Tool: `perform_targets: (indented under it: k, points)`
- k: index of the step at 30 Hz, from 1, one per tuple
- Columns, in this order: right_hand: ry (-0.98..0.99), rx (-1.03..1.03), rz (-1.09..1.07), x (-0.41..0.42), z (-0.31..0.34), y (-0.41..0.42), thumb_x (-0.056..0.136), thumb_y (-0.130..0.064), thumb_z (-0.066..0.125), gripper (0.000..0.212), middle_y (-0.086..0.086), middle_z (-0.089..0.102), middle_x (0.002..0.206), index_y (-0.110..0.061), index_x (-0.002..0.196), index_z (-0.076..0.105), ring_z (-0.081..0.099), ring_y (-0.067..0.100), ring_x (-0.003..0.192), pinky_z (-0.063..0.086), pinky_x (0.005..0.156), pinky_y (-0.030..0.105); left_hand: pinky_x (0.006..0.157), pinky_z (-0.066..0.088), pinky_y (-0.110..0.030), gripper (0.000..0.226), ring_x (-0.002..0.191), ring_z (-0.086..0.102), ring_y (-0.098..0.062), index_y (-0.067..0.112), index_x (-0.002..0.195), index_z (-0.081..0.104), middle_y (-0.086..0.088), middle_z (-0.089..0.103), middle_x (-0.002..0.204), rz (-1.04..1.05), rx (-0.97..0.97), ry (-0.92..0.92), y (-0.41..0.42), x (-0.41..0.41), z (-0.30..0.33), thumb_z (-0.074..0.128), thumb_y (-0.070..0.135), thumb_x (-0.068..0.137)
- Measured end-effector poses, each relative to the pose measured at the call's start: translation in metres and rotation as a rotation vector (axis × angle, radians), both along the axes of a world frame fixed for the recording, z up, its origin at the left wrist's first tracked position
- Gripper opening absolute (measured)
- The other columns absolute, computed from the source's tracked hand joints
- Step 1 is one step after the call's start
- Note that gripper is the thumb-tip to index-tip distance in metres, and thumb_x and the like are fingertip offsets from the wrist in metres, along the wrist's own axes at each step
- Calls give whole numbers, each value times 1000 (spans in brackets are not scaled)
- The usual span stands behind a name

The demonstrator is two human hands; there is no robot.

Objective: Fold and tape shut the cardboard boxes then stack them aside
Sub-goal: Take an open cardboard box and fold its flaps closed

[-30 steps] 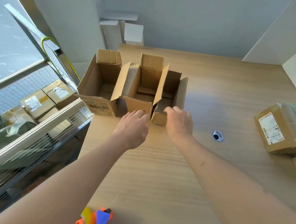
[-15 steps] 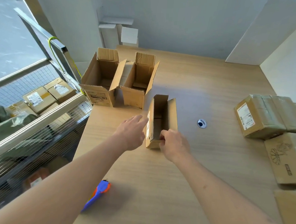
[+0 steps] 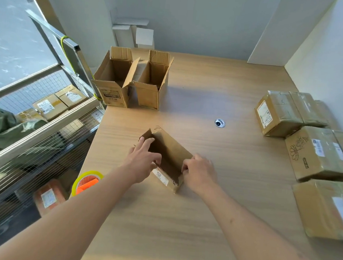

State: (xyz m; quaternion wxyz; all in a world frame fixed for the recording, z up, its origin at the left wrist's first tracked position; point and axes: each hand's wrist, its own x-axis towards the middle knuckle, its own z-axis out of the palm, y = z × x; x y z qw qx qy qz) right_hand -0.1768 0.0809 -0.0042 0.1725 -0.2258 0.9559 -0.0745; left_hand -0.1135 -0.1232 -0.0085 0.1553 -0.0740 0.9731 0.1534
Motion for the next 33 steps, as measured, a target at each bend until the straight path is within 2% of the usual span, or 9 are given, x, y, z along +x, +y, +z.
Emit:
perform_targets:
  k: [3, 12, 15, 18, 22, 25, 27, 31, 33]
  points:
    - [-24, 5, -54, 13, -3, 1, 95, -24, 55, 18, 1, 49, 108, -34, 95, 70, 54, 25, 102, 47, 91, 35, 122, 4, -54, 6, 157, -6, -31, 41, 98, 69, 3, 13, 167, 44, 33, 14, 5, 22, -1, 66, 35, 98]
    - [-98, 27, -131, 27, -15, -25, 91, -14, 63, 21, 1, 36, 109, -34, 93, 71, 53, 25, 105, 49, 78, 34, 124, 1, -60, 24, 156, -17, -31, 50, 108, 75, 16, -3, 169, 39, 42, -35, -11, 58, -8, 78, 50, 85]
    - [-142, -57, -227, 23, -23, -30, 96, -11, 57, 34, 0, 37, 111, -39, 101, 75, 50, 24, 108, 51, 80, 36, 125, 19, -51, 25, 156, 10, -31, 39, 107, 80, 9, 11, 169, 30, 173, 37, -33, 54, -17, 83, 44, 83]
    - [-159, -140, -289, 24, -29, -33, 94, 0, 55, 49, -4, 38, 117, -42, 110, 72, 53, 22, 107, 56, 81, 37, 107, 46, -44, 16, 134, 51, -27, 24, 96, 83, 3, 38, 158, -30, 323, 123, -45, 55, -28, 86, 31, 82]
    - [-101, -209, -331, 26, -34, -38, 81, 3, 67, 50, -6, 42, 110, -38, 104, 48, 58, 19, 76, 50, 58, 32, 96, 53, -40, 10, 120, 63, -27, 19, 97, 81, -3, 48, 146, -62, 347, 184, -52, 57, -41, 80, 21, 87]
    - [-74, -269, -372, 26, -36, -38, 81, 2, 70, 74, -5, 43, 107, -44, 126, 36, 56, 18, 70, 42, 54, 30, 92, 54, -42, 31, 113, 62, -24, 20, 120, 72, -2, 47, 139, -29, 331, 220, -55, 49, -45, 77, 25, 89]
    - [-84, -268, -370, 25, -37, -38, 86, -1, 71, 83, -5, 43, 108, -48, 145, 35, 58, 17, 77, 46, 60, 30, 85, 56, -43, 50, 103, 62, -22, 24, 129, 58, 2, 44, 131, 48, 288, 200, -56, 44, -45, 81, 34, 85]
    - [-68, -321, -411, 23, -36, -41, 96, -33, 61, 30, -5, 54, 109, -38, 125, 70, 58, 15, 97, 54, 81, 33, 86, 56, -46, 102, 99, 59, -29, 27, 144, 27, -4, 35, 123, 316, 304, 208, -54, 39, -49, 94, 42, 68]
    - [-81, -389, -432, 30, -35, -42, 94, -47, 57, 24, -8, 59, 105, -42, 107, 77, 58, 10, 96, 54, 80, 32, 91, 52, -45, 115, 102, 52, -30, 41, 156, 13, -7, 33, 124, 342, 269, 163, -50, 40, -53, 91, 45, 71]
